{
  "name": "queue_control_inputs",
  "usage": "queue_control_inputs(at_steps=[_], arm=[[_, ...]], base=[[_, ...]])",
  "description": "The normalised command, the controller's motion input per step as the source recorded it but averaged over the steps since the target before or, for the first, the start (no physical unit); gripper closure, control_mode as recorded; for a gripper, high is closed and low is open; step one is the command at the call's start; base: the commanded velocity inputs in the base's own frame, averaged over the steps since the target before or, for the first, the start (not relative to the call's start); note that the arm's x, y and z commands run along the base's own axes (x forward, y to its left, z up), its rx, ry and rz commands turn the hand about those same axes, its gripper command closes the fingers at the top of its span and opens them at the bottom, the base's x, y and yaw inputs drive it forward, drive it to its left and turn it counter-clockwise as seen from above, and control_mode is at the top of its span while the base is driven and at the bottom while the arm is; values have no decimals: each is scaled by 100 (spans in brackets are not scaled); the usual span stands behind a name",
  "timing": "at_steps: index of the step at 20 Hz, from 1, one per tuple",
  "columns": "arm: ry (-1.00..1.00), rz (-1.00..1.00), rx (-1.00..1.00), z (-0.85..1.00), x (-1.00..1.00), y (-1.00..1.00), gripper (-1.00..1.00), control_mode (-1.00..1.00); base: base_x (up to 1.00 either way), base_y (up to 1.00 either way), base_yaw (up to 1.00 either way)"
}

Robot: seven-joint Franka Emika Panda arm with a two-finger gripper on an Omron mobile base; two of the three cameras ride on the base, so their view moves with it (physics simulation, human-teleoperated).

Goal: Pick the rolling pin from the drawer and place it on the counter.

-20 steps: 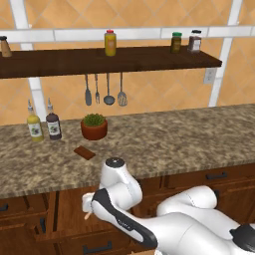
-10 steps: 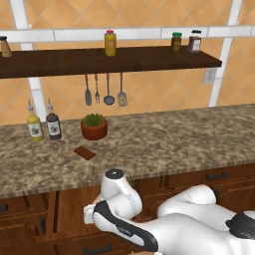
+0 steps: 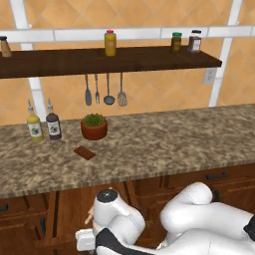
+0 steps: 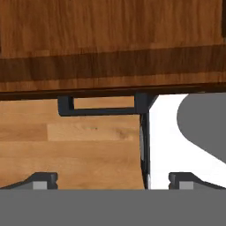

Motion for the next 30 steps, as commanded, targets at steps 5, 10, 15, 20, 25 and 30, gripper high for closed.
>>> queue_control_inputs(at_steps=[5,10,15,20,25,30], arm=[[-17,-5,-15,72,-14,0,-100,-100],[-8,-3,-29,80,75,0,-100,-100],[0,-3,-6,19,99,-28,-100,-100],[0,-1,1,-39,77,3,-100,-100],[0,0,0,-35,37,44,-100,-100],[0,0,-2,-3,35,33,-100,-100]], base=[[0,0,0],[0,0,0],[0,0,0],[0,0,0],[0,0,0],[0,0,0]])
